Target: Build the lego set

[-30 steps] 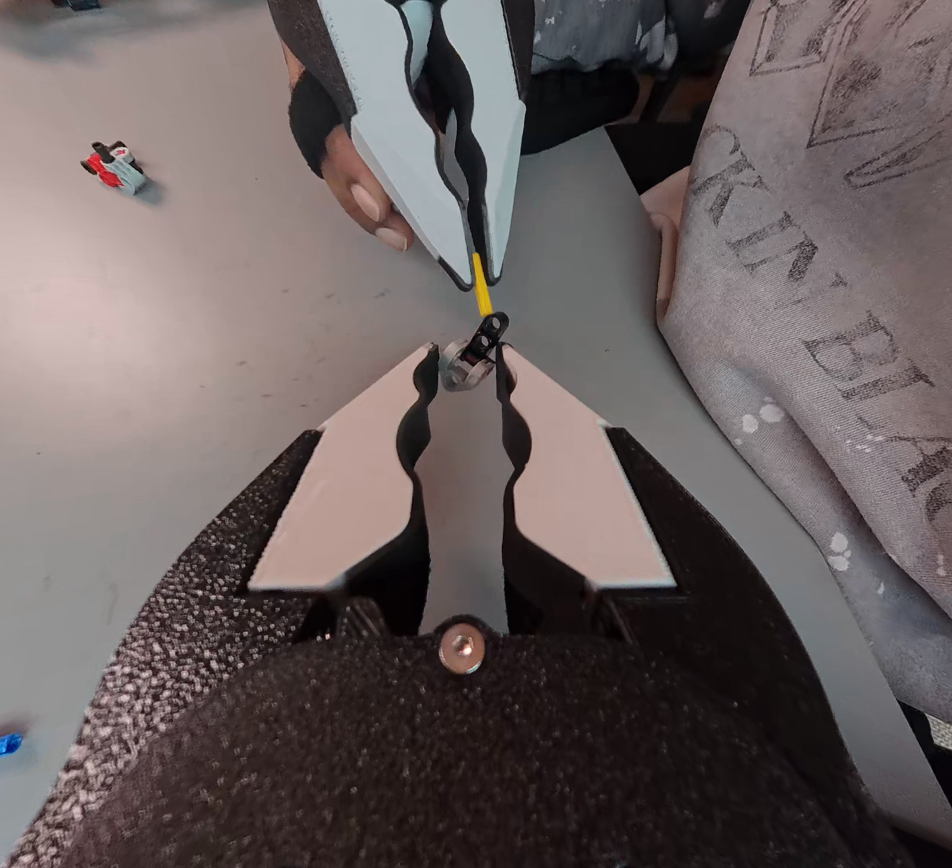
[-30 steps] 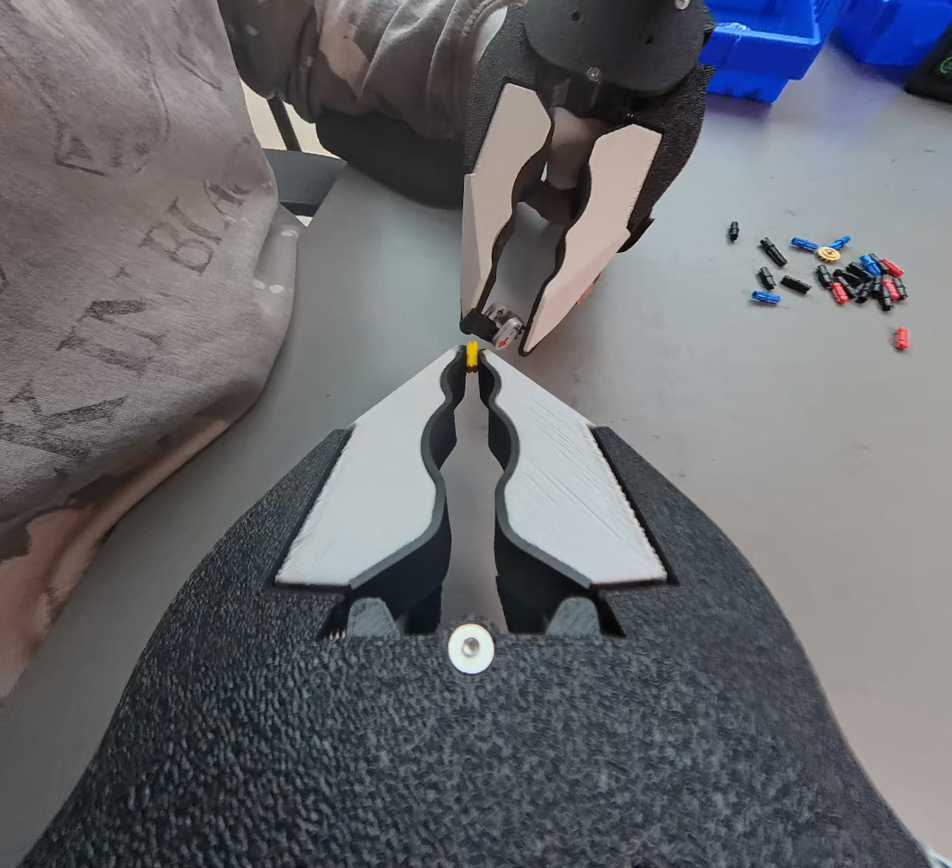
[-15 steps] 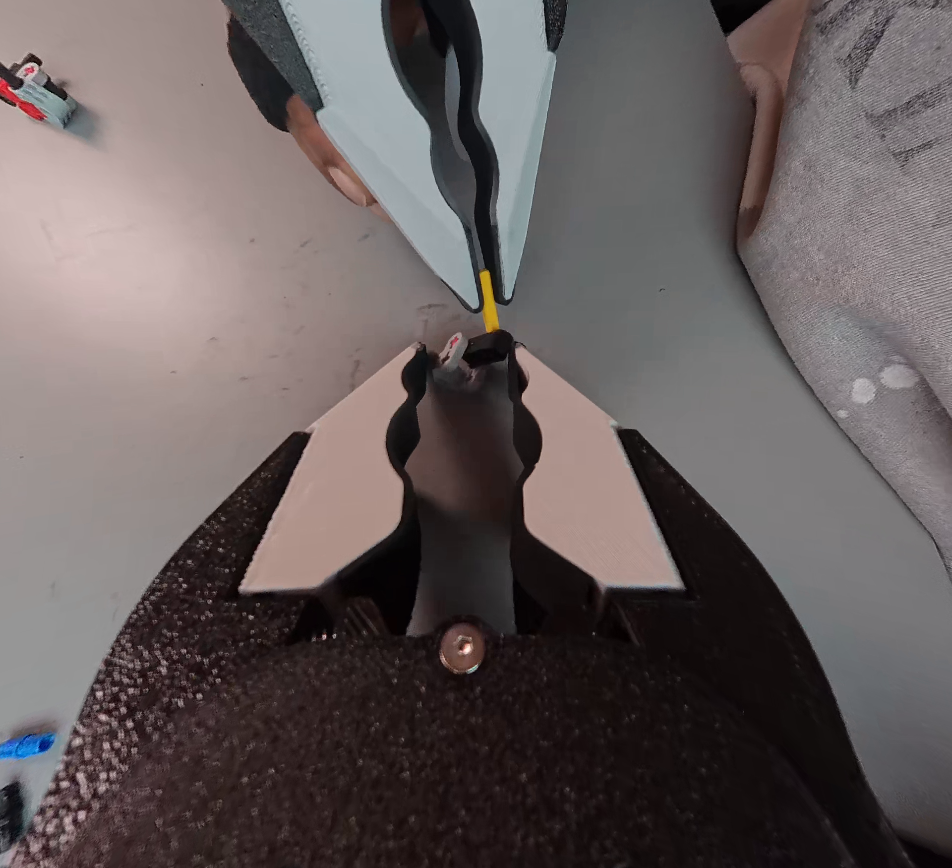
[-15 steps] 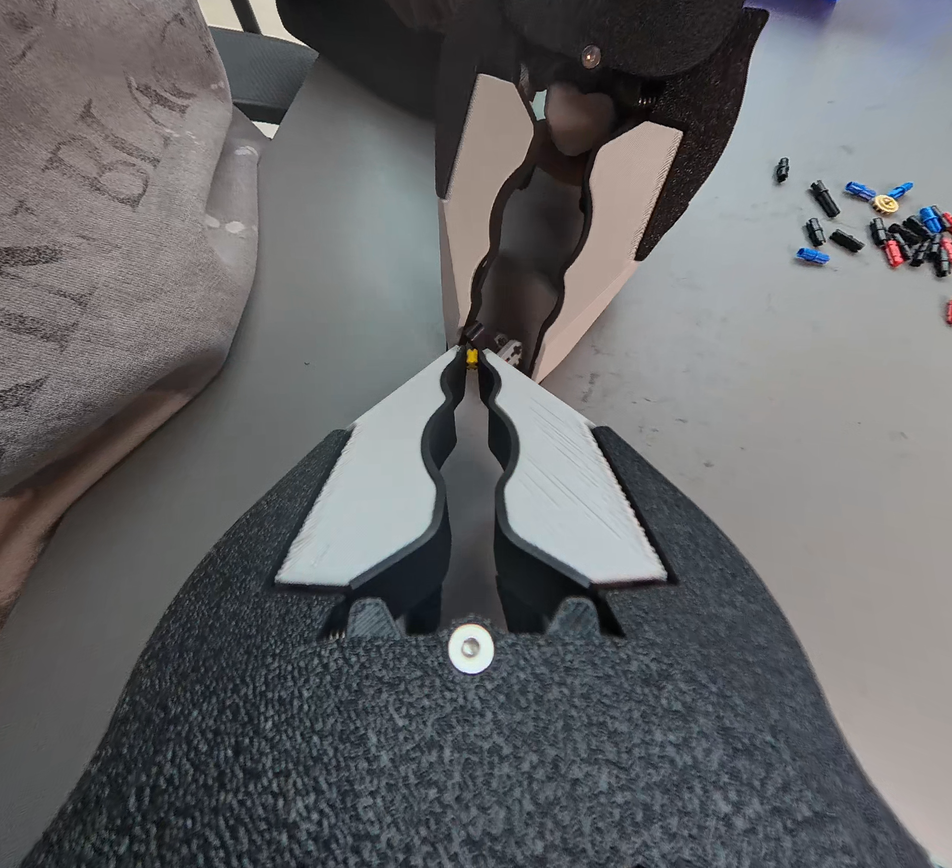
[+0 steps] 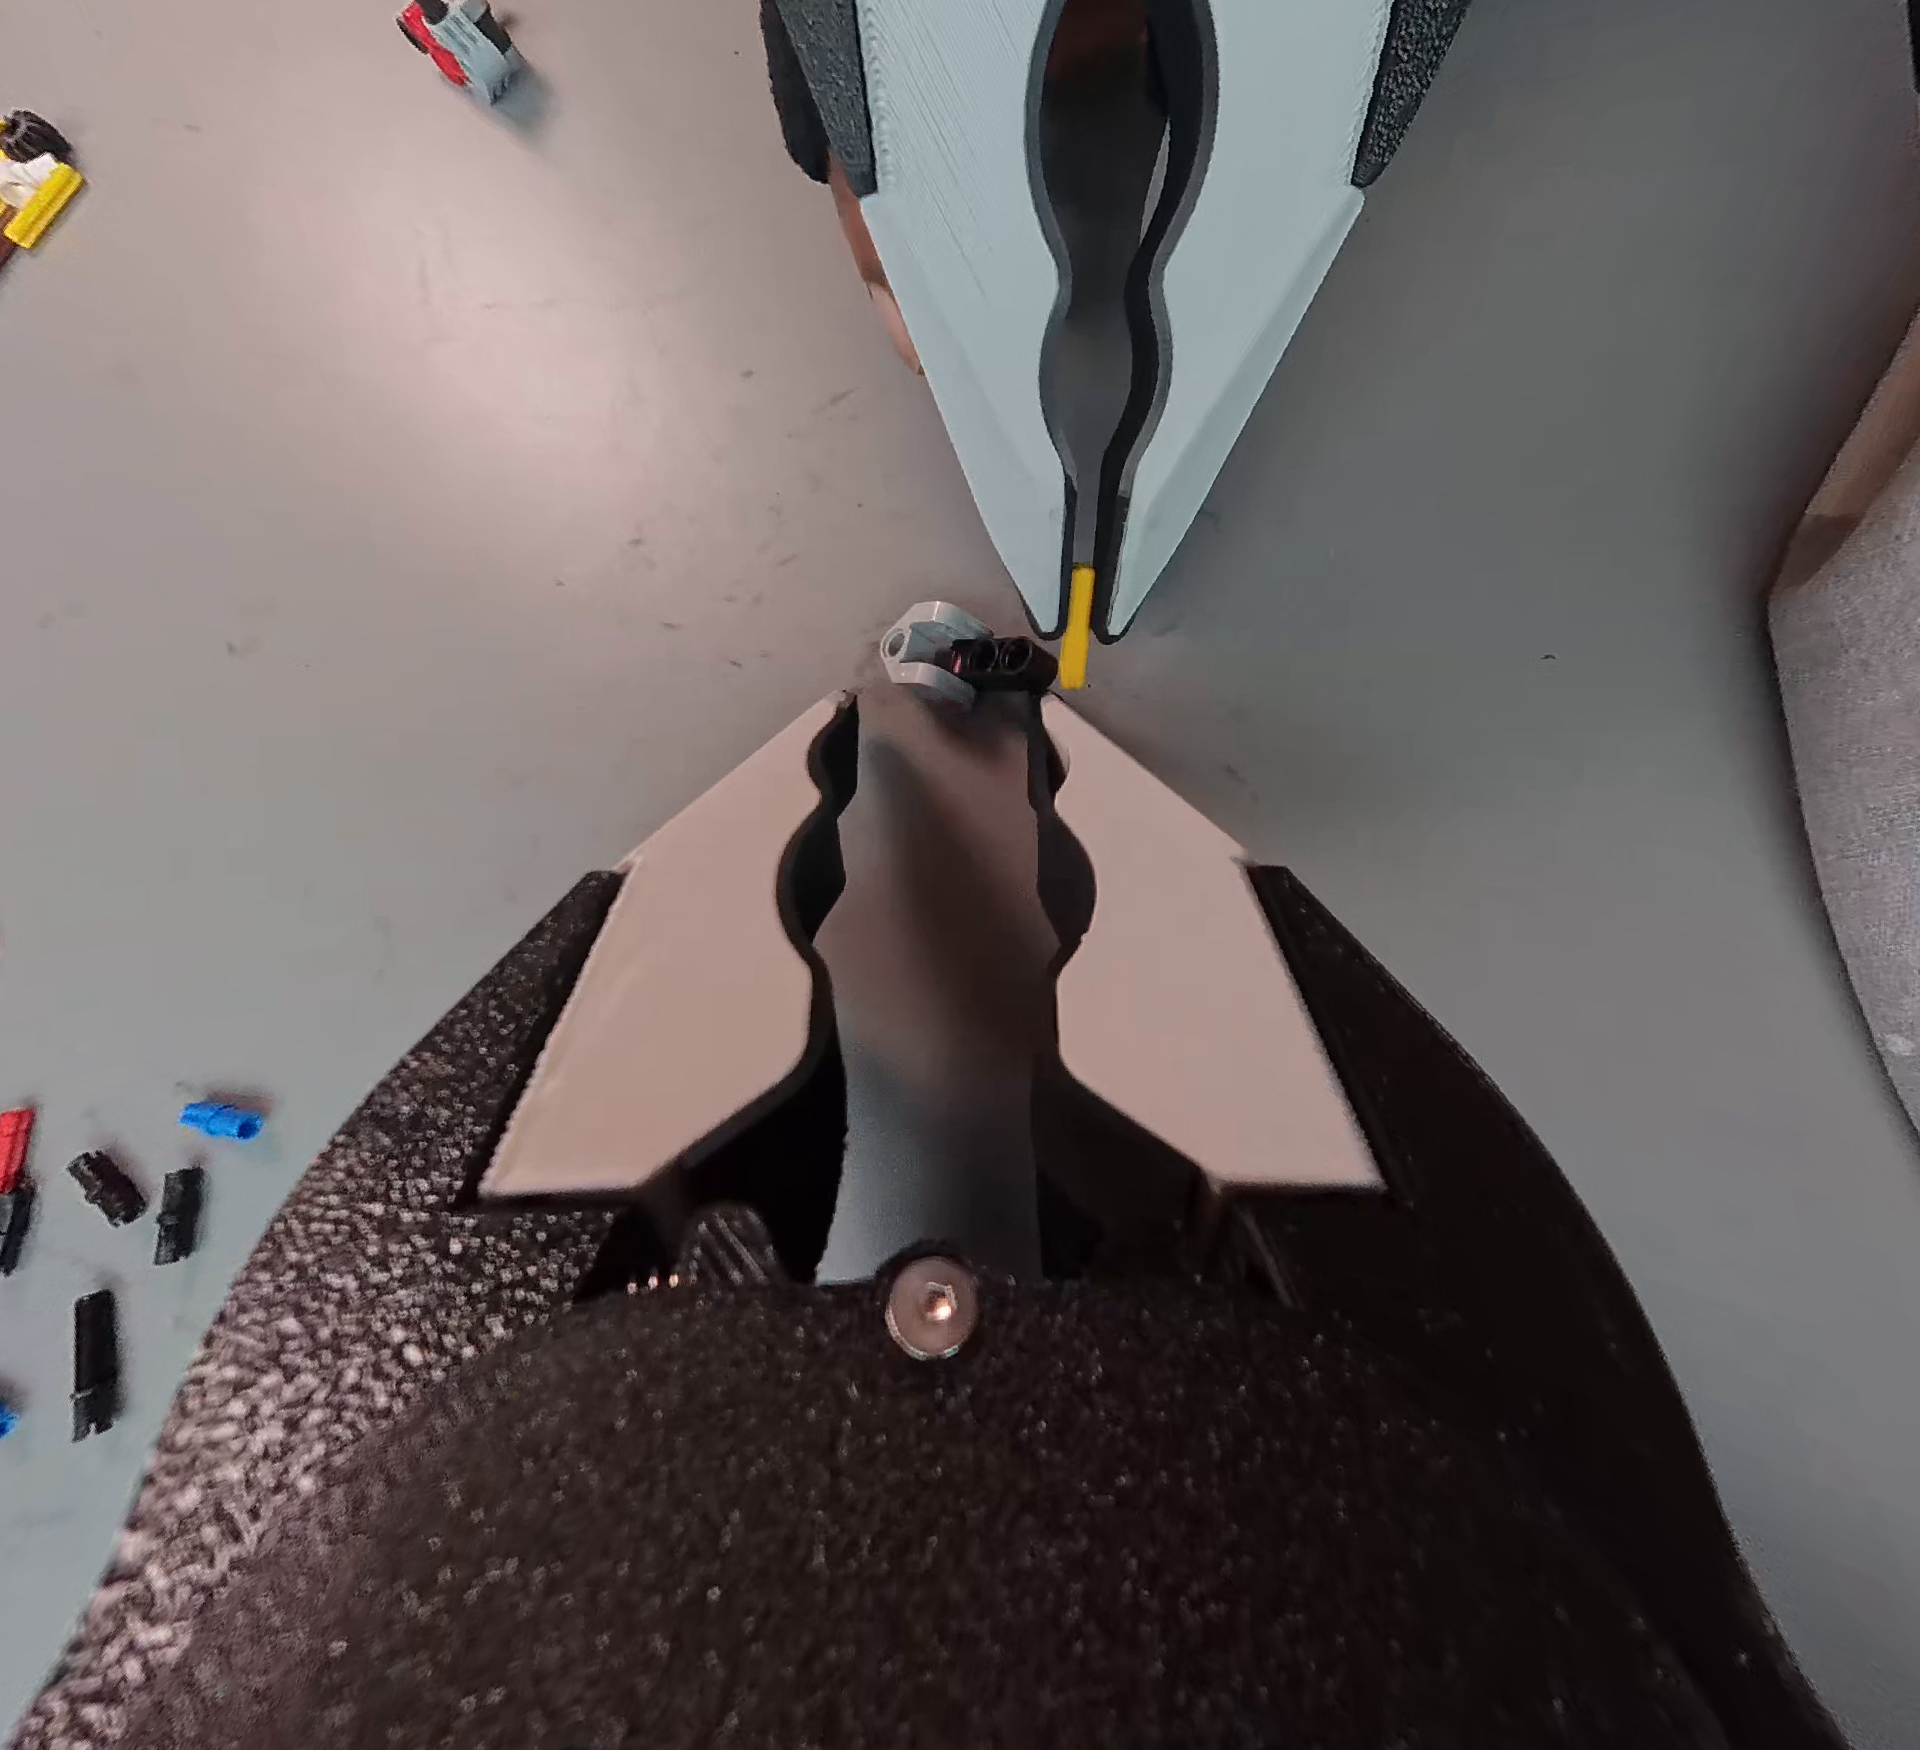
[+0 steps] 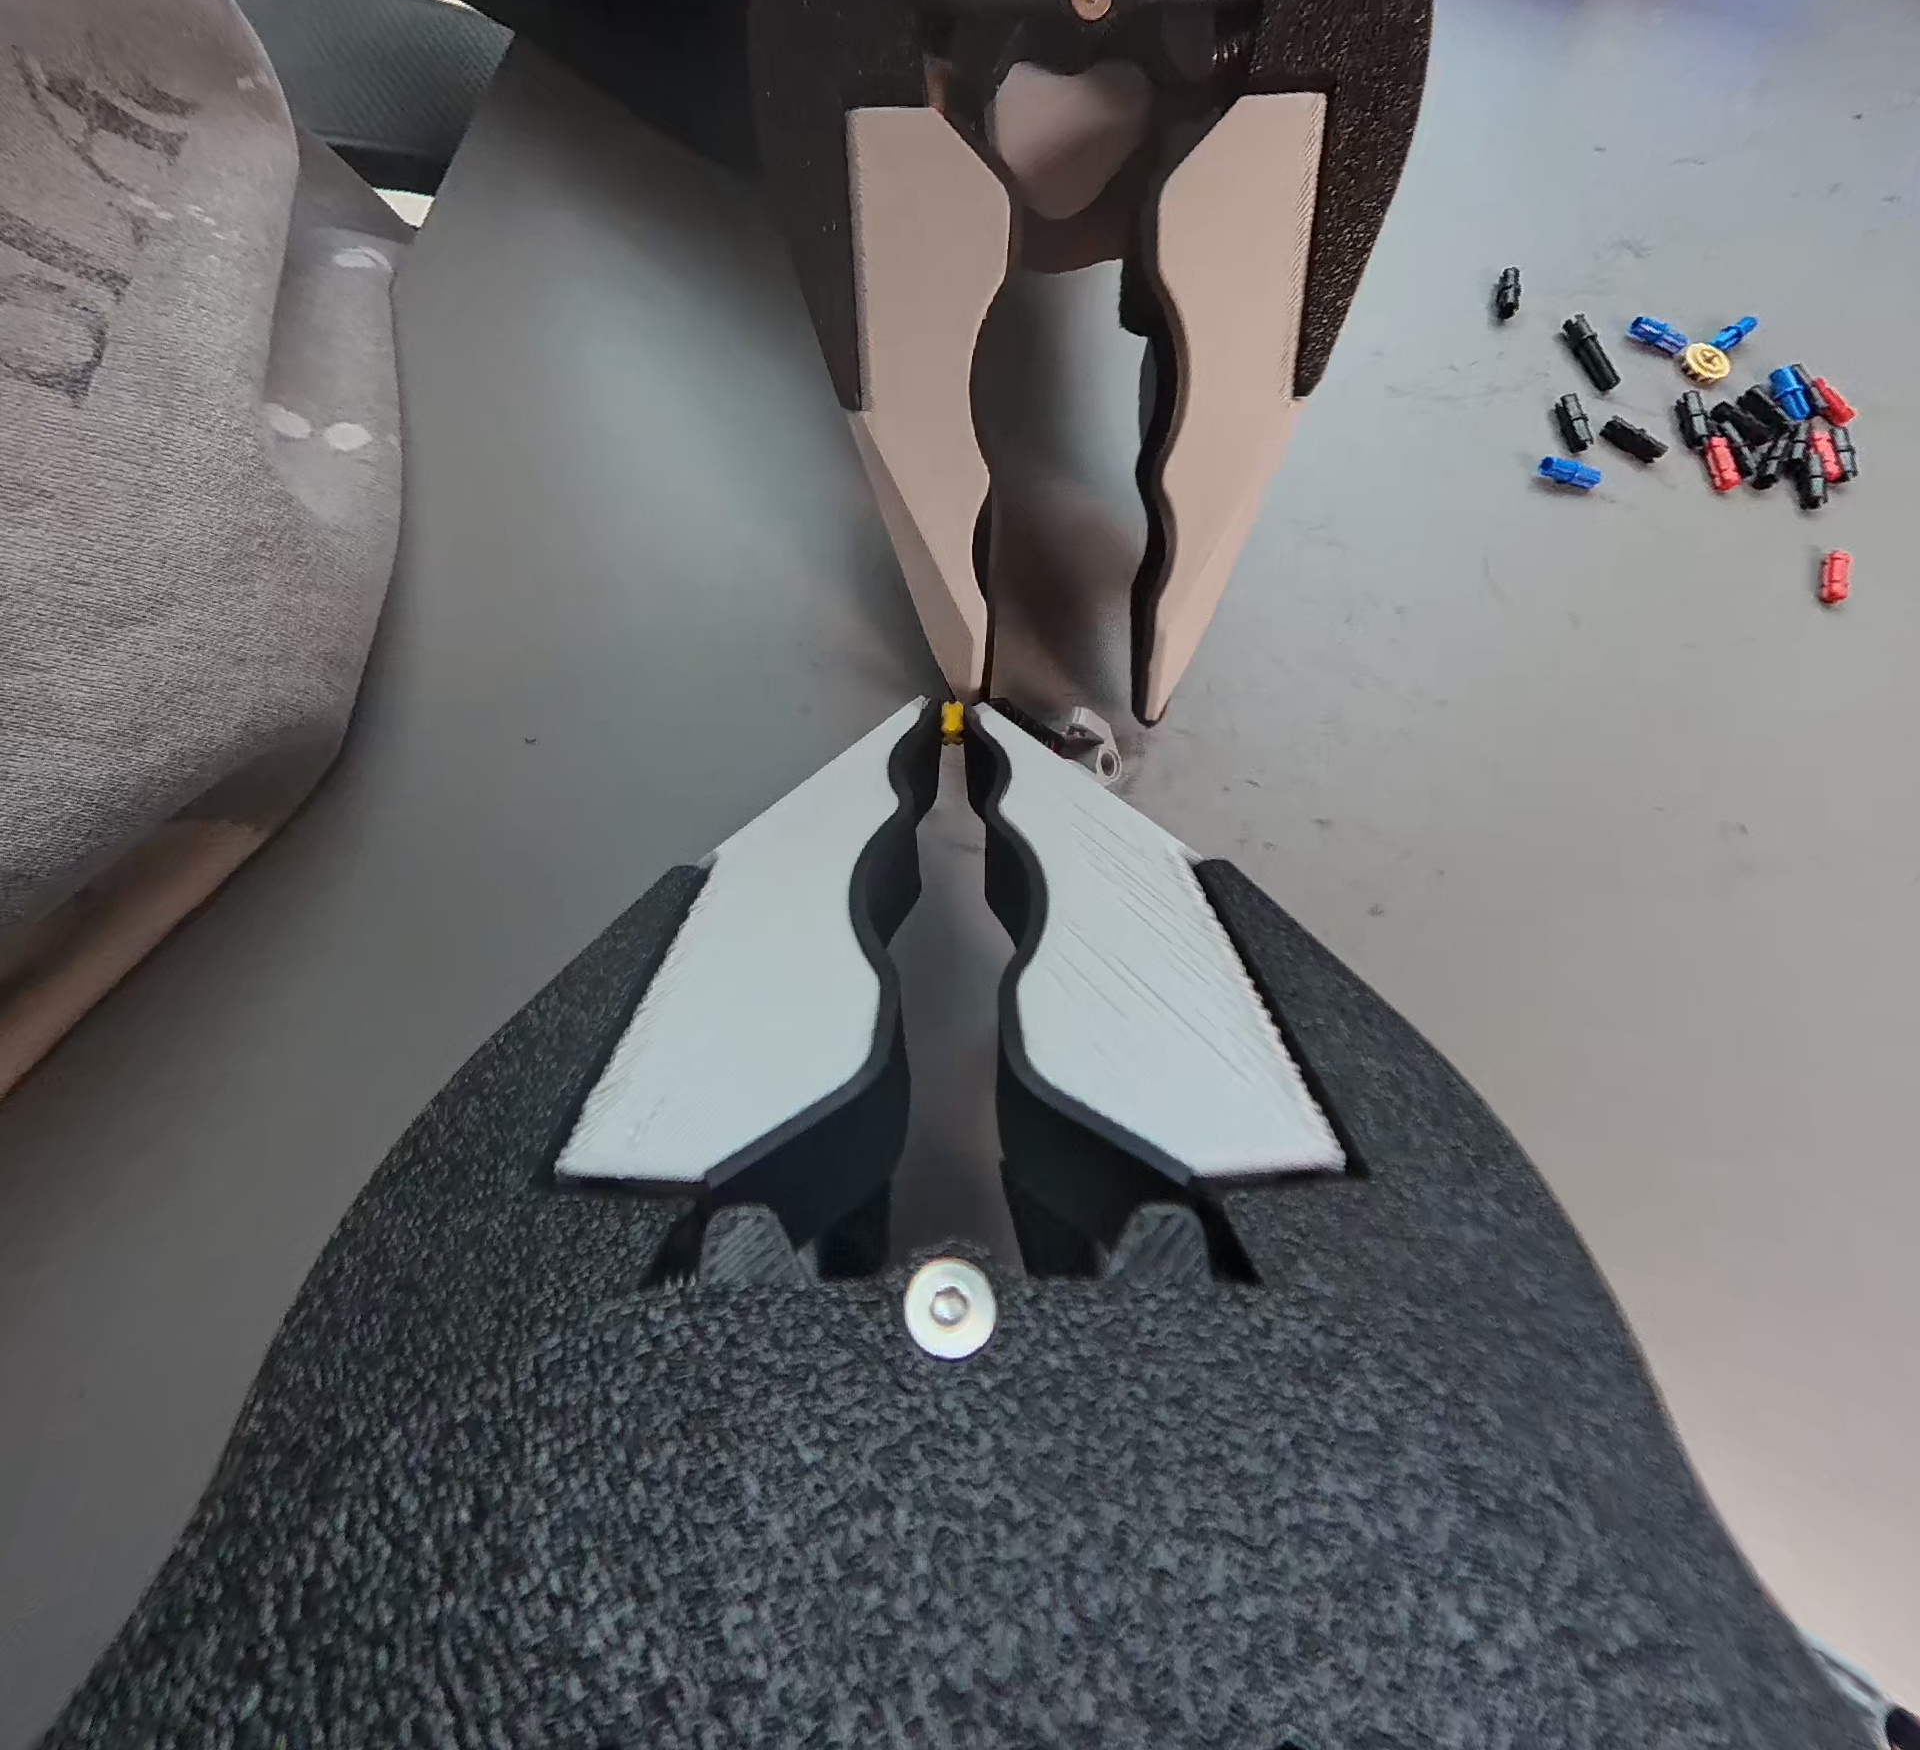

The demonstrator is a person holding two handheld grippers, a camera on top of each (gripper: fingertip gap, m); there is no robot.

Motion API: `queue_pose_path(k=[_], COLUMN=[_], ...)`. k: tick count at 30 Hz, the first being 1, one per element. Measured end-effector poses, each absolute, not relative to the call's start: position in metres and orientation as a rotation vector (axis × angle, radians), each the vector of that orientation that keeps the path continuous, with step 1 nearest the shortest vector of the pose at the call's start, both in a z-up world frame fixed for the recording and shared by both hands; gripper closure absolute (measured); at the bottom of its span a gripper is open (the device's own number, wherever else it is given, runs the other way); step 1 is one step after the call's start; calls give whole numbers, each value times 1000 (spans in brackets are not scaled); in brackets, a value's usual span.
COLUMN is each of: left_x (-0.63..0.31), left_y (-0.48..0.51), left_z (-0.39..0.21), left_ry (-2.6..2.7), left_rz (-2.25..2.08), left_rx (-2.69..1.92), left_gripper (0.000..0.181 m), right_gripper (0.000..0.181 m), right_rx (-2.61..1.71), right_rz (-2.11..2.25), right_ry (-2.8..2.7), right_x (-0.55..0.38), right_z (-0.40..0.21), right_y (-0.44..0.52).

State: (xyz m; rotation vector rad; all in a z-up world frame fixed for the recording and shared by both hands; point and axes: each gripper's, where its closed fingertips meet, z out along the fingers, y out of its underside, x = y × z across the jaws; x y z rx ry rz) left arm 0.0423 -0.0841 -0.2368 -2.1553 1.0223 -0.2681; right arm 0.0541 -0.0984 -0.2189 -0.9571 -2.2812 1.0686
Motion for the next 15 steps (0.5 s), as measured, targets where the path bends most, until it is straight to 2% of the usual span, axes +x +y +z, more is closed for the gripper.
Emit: queue_pose_path(k=[8, 15], left_x=[48, 52], left_y=[-77, -80], left_z=[-236, -239], left_ry=[1157, 1170], left_rz=[-287, -423], left_rx=[-2057, -2070], left_gripper=[148, 157], right_gripper=[178, 178], right_rx=[-1014, -1017], right_rz=[1070, 977], right_ry=[-2162, -2225], right_x=[52, 42], right_z=[-199, -219], right_y=[-69, -68])
